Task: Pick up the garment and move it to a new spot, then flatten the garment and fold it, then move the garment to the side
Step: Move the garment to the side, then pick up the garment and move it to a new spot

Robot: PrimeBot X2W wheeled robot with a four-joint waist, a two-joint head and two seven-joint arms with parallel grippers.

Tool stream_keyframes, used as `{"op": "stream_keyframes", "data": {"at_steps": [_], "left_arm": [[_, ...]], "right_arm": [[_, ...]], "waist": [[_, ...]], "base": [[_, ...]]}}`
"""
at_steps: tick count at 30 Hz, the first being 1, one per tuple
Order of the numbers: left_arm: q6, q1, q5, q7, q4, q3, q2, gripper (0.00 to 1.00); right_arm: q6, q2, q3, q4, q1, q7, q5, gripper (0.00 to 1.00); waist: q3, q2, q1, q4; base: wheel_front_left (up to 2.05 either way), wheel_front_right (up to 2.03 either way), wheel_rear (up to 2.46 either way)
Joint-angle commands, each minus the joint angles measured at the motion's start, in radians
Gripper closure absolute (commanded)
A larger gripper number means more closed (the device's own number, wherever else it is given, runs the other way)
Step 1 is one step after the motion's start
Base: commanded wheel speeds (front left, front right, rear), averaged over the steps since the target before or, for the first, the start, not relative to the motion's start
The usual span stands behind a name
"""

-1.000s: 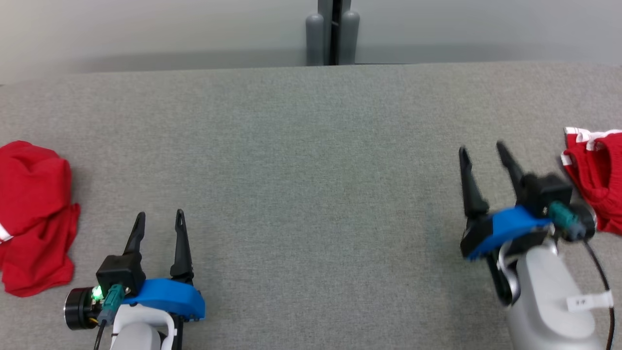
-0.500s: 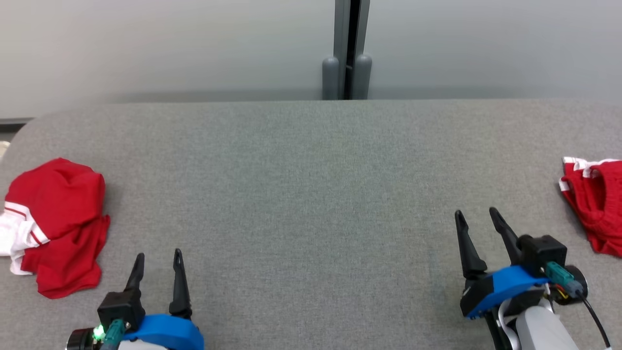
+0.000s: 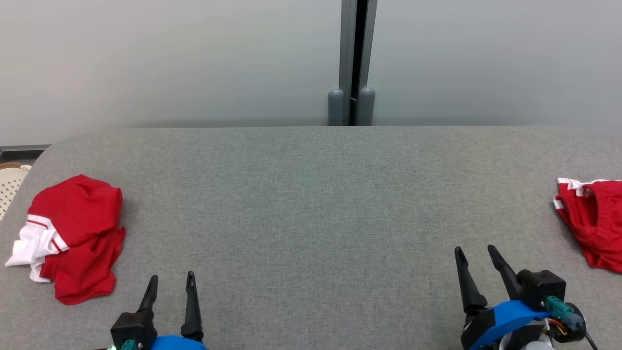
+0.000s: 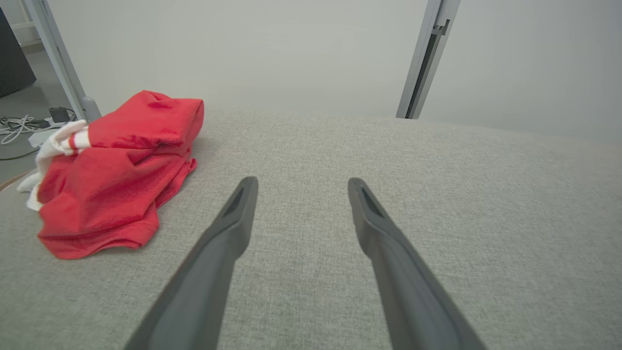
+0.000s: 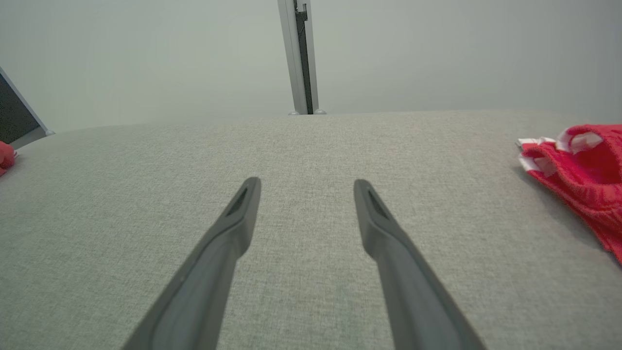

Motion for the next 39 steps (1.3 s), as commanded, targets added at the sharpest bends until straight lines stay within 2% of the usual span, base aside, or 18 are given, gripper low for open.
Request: {"op": "stream_keyframes", "data": {"at_steps": [1, 8, 15, 16, 21, 25, 32, 39], "left_arm": [[0.004, 0.005, -0.001, 0.000, -0.005, -0.006, -0.001, 0.00], [0.004, -0.021, 0.001, 0.000, 0.005, -0.006, 0.000, 0.00], [0.016, -0.041, -0.017, 0.000, 0.017, 0.017, 0.000, 0.00], [0.016, -0.041, -0.017, 0.000, 0.017, 0.017, 0.000, 0.00], [0.023, -0.020, -0.029, 0.000, 0.027, 0.047, -0.001, 0.00], [0.030, 0.002, -0.038, 0.000, 0.026, 0.076, -0.001, 0.00], [0.016, -0.003, -0.080, 0.000, 0.037, 0.115, -0.001, 0.00], [-0.066, -0.128, -0.116, 0.000, 0.075, 0.174, 0.004, 0.00]], "right_arm": [[0.000, -0.003, 0.004, 0.001, 0.015, -0.005, 0.004, 0.00], [0.000, -0.003, 0.017, 0.009, 0.007, -0.005, 0.000, 0.00], [0.000, -0.003, 0.047, 0.027, -0.006, -0.005, -0.003, 0.00], [0.000, -0.003, 0.047, 0.027, -0.006, -0.005, -0.003, 0.00], [0.000, -0.003, 0.091, 0.051, -0.035, -0.005, 0.014, 0.00], [0.000, -0.003, 0.139, 0.062, -0.043, -0.005, 0.030, 0.00], [0.000, -0.003, 0.178, 0.069, -0.063, -0.005, 0.034, 0.00], [0.000, -0.003, 0.190, 0.051, -0.102, -0.005, 0.007, 0.00]], "waist": [[0.001, 0.0000, 0.0002, 0.005], [0.031, 0.0000, 0.0002, 0.067], [0.064, 0.0000, 0.0002, 0.228], [0.064, 0.0000, 0.0002, 0.228], [0.071, 0.0000, 0.0002, 0.339], [0.069, 0.0000, 0.0002, 0.390], [0.079, 0.0000, 0.0002, 0.403], [0.161, 0.0000, 0.0002, 0.365]], "base": [[0.00, 0.00, 0.00], [0.00, 0.00, 0.00], [0.00, 0.00, 0.00], [0.00, 0.00, 0.00], [0.00, 0.00, 0.00], [0.00, 0.00, 0.00], [0.00, 0.00, 0.00], [0.00, 0.00, 0.00]]}}
